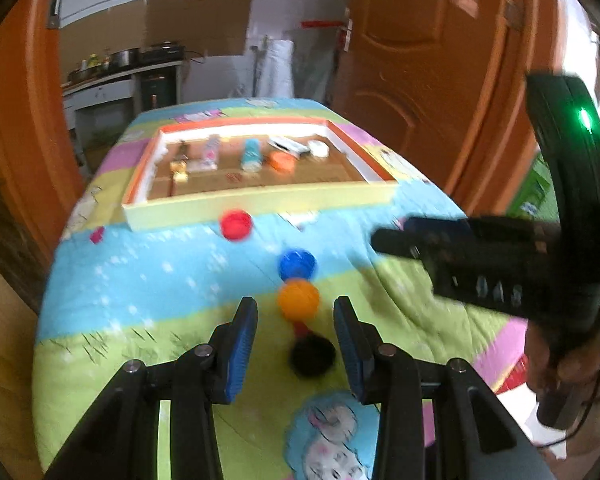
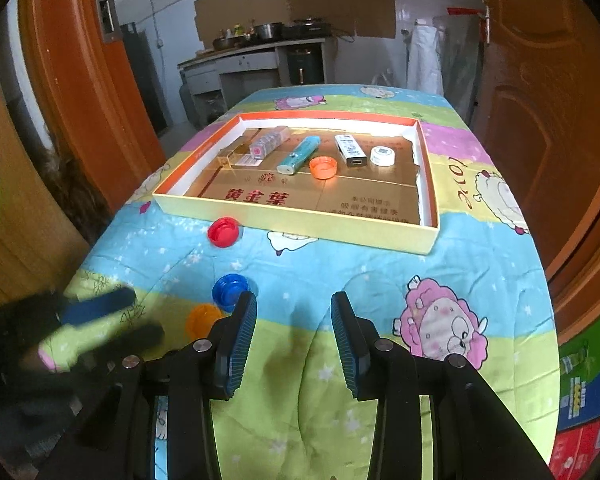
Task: Organize rigid objects
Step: 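Grasp the black cap with left tool while right grasps the yellow-orange cap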
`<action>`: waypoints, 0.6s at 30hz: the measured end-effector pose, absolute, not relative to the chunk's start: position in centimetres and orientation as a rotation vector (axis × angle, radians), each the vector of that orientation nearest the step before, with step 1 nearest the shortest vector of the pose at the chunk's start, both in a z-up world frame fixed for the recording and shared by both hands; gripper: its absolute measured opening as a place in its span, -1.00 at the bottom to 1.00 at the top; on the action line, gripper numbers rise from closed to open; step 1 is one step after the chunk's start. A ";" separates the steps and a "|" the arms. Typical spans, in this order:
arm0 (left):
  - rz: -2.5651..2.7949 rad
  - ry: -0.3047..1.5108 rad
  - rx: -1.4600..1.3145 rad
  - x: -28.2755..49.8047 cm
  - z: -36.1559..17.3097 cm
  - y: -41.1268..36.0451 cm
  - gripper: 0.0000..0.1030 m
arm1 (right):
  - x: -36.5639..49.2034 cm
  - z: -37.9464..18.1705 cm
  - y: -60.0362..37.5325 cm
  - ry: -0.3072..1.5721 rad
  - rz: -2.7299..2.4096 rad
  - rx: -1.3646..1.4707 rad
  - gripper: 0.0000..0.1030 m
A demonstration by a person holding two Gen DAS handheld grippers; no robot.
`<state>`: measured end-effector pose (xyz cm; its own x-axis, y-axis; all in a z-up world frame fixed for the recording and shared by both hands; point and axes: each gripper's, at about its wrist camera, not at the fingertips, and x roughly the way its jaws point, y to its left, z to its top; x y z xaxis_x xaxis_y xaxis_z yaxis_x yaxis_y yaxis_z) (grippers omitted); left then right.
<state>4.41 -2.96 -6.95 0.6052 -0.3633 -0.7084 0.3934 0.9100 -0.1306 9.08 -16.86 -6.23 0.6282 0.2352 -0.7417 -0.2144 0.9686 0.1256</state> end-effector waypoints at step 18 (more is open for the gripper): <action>-0.451 0.825 0.032 3.5 -10.2 -2.9 -0.40 | 7.5 -7.7 -16.8 0.886 0.262 0.056 -0.22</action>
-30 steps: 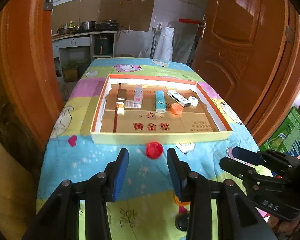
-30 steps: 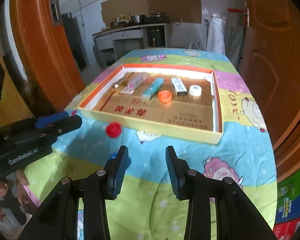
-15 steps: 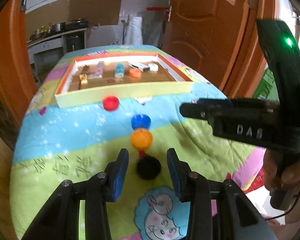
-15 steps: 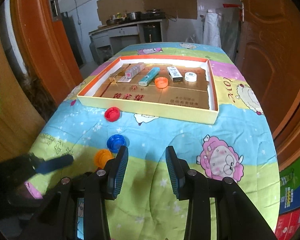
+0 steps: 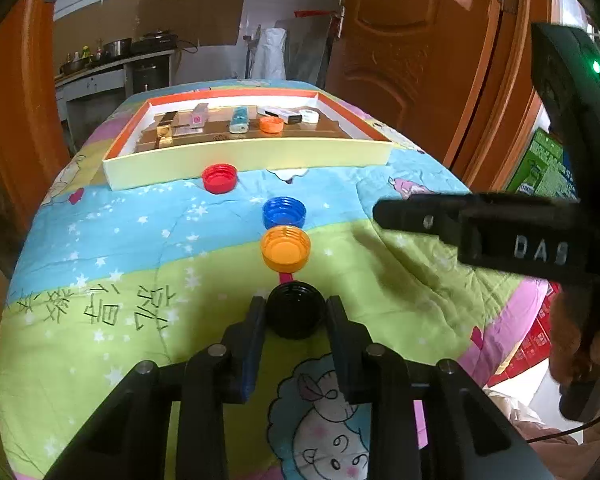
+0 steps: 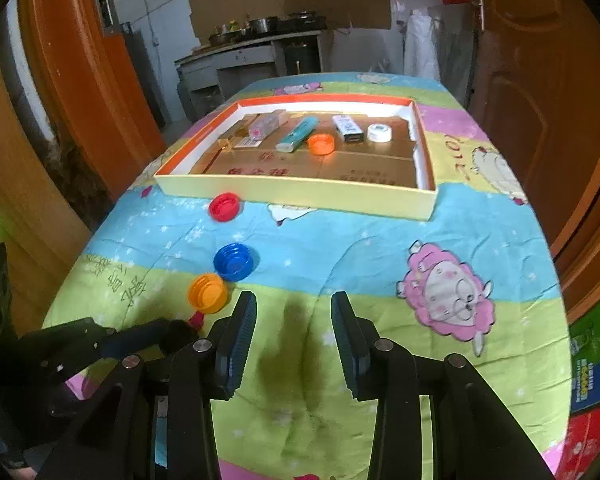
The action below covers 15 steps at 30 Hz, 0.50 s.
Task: Organize rigid objects
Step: 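Grasp the black cap with left tool while right grasps the yellow-orange cap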
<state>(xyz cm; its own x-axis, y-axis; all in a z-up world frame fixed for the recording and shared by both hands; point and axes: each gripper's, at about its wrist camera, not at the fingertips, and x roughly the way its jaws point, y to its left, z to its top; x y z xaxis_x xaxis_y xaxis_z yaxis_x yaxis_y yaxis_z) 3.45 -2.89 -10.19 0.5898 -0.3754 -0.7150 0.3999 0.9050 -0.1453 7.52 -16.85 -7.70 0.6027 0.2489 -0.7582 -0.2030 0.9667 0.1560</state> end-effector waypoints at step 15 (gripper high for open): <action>-0.242 0.752 -0.120 5.2 -7.3 5.4 -0.40 | 8.0 -10.7 -10.5 0.930 0.393 0.032 -0.22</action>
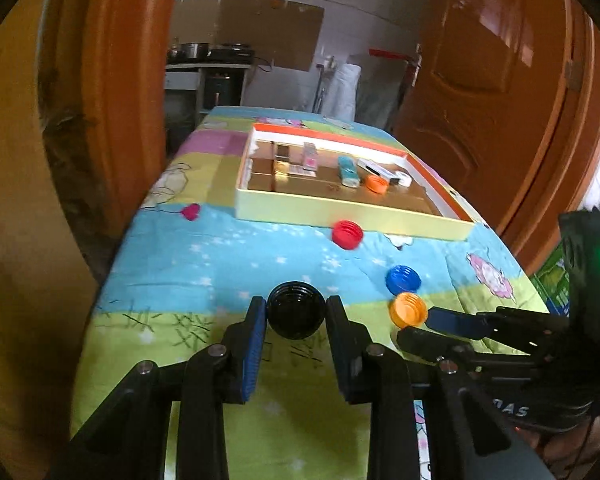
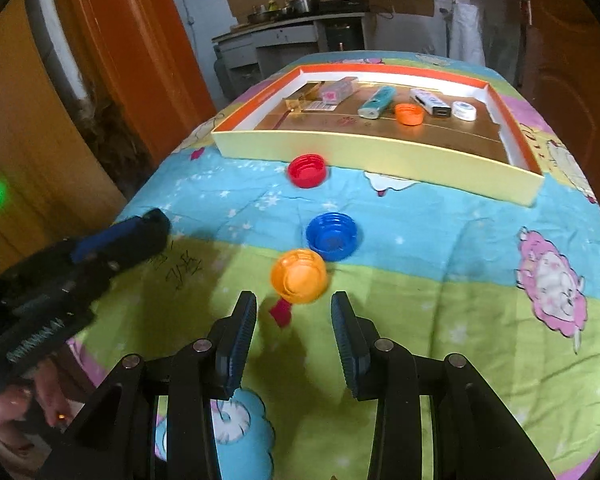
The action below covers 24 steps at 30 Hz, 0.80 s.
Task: Organize rigid objects
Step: 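Grasp the black cap with left tool while right grasps the yellow-orange cap, then lift the black cap toward the tray while right tool carries the yellow-orange cap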
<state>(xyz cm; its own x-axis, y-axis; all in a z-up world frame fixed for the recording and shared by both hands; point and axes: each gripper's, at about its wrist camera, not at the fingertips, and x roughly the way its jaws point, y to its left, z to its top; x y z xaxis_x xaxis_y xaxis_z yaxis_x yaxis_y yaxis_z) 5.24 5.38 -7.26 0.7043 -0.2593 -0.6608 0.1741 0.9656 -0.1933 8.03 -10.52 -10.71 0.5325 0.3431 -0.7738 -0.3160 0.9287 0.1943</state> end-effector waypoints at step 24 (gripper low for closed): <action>-0.281 0.777 -0.121 6.1 -8.2 4.6 -0.40 | 8.7 -10.7 -9.7 0.880 0.322 -0.033 -0.40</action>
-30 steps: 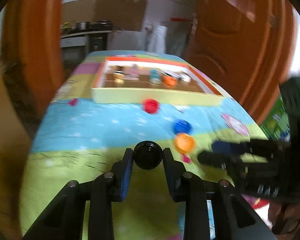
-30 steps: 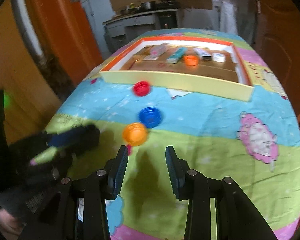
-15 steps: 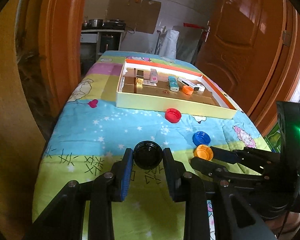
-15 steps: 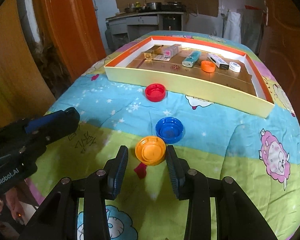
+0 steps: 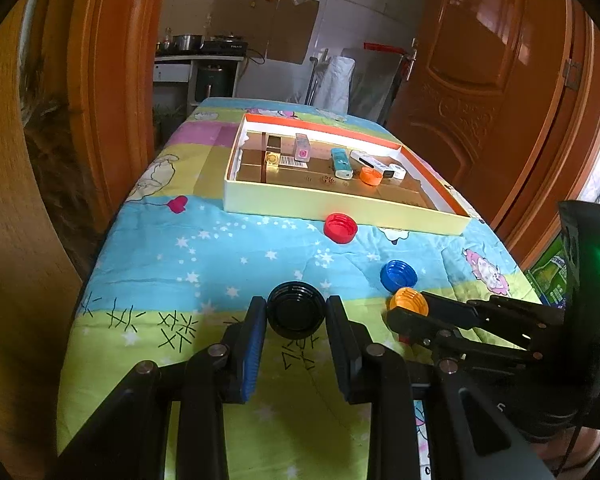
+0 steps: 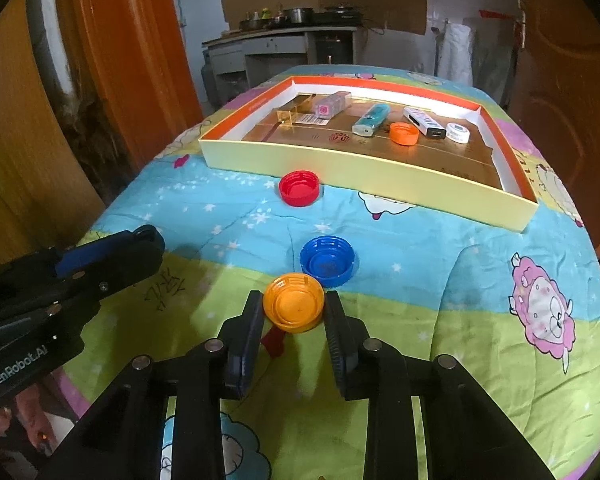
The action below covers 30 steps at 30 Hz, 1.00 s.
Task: Organize rigid objects
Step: 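Lift the black cap toward the tray while right tool carries the yellow-orange cap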
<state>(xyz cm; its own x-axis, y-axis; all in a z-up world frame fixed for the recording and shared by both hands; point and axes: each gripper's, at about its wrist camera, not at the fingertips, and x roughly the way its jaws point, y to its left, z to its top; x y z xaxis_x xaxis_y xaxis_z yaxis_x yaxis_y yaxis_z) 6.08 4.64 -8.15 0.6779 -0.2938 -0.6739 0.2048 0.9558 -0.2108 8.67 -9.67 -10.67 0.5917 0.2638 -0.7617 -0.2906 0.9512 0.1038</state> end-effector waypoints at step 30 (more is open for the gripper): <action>-0.316 0.761 -0.098 9.3 -6.0 1.9 -0.40 | 9.7 -7.8 -12.2 0.818 0.307 0.018 -0.40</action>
